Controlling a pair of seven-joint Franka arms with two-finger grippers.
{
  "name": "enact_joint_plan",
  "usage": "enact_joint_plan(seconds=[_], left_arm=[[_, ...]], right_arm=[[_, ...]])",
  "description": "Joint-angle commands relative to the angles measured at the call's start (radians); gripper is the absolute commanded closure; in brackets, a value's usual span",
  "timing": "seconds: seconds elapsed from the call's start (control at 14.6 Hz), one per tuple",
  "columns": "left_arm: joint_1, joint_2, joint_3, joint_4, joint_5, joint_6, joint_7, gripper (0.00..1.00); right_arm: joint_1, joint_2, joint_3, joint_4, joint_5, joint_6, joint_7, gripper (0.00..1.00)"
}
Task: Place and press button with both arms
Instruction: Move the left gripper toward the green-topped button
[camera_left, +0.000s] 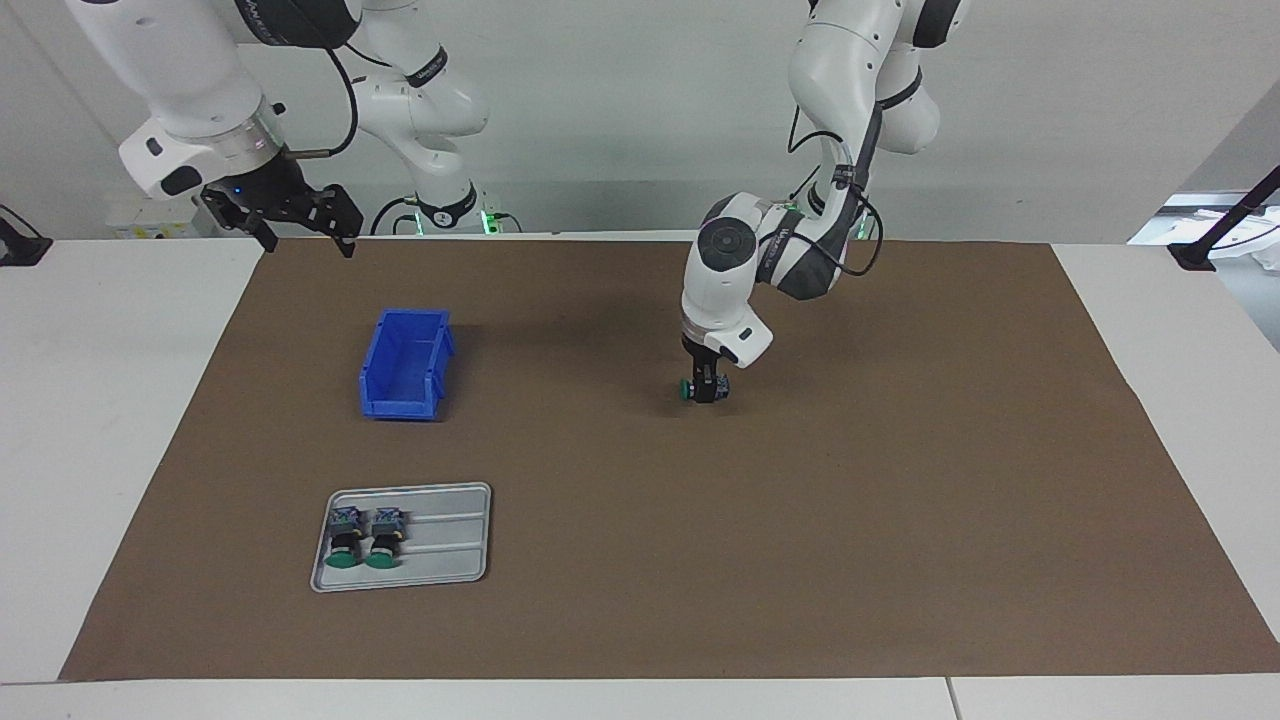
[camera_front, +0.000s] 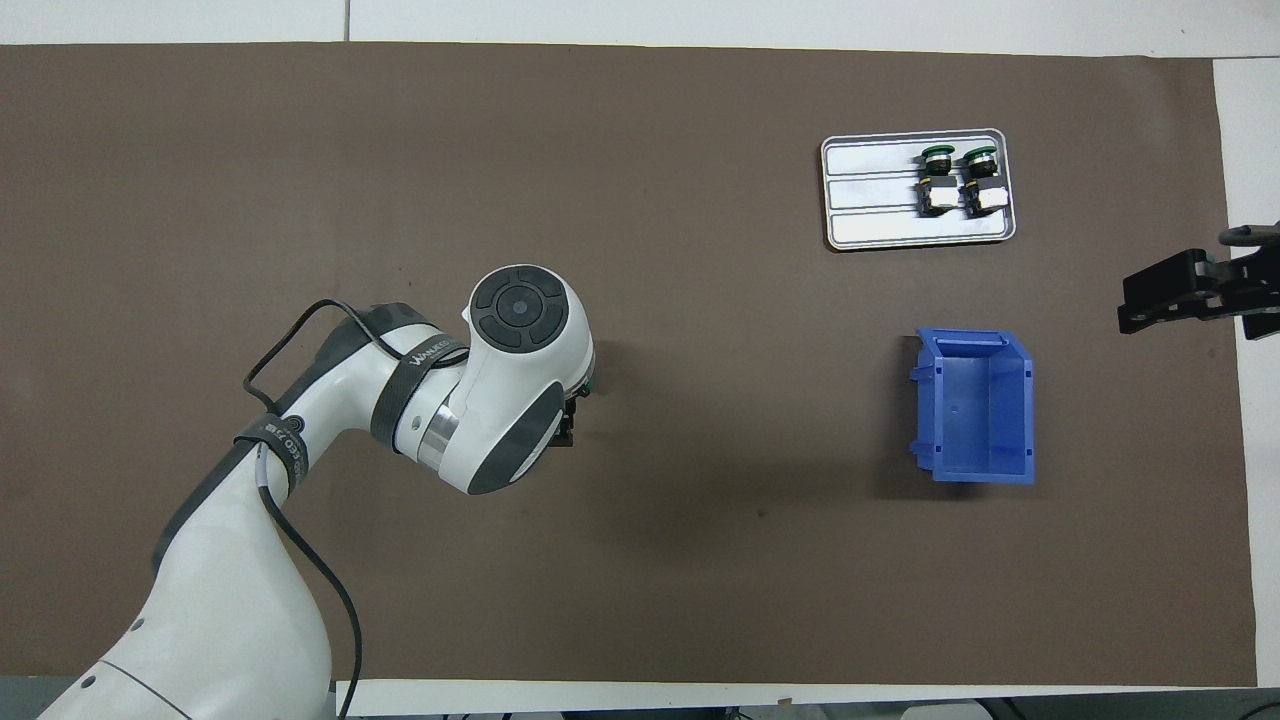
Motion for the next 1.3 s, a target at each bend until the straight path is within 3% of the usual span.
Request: enact_joint_plan(seconds=[0.0, 0.14, 0.41, 0.48, 0.55, 0.89, 1.23], left_arm=[[-0.023, 0.03, 0.018, 0.02, 0.014, 0.021, -0.033, 0.06], [-0.022, 0.047, 0.018, 0.033, 0.015, 0.022, -0.034, 0.17], [-0.022, 0.047, 0.02, 0.037, 0.015, 0.022, -0.046, 0.58], [-0.022, 0.047, 0.02, 0.042, 0.015, 0.017, -0.047, 0.62], [-0.022, 0.047, 0.021, 0.054, 0.015, 0.015, -0.047, 0.72], [-0.02, 0.051, 0.02, 0.063, 0.035, 0.012, -0.04, 0.96], [0.036, -0.008, 0.024, 0.057, 0.035, 0.008, -0.03, 1.0]], right_arm=[[-0.037, -0.008, 0.004, -0.014, 0.032, 0.018, -0.029, 0.01], [-0.047, -0.008, 0.004, -0.017, 0.033, 0.015, -0.02, 0.01], [-0.037, -0.009, 0.007, -0.017, 0.033, 0.007, -0.024, 0.01], [-0.037, -0.009, 0.007, -0.016, 0.033, 0.007, -0.024, 0.01], [-0.037, -0.009, 0.007, -0.016, 0.033, 0.007, -0.024, 0.01], [-0.038, -0.009, 0.007, -0.017, 0.033, 0.007, -0.024, 0.01], [-0.038, -0.009, 0.007, -0.016, 0.033, 0.007, -0.024, 0.01]])
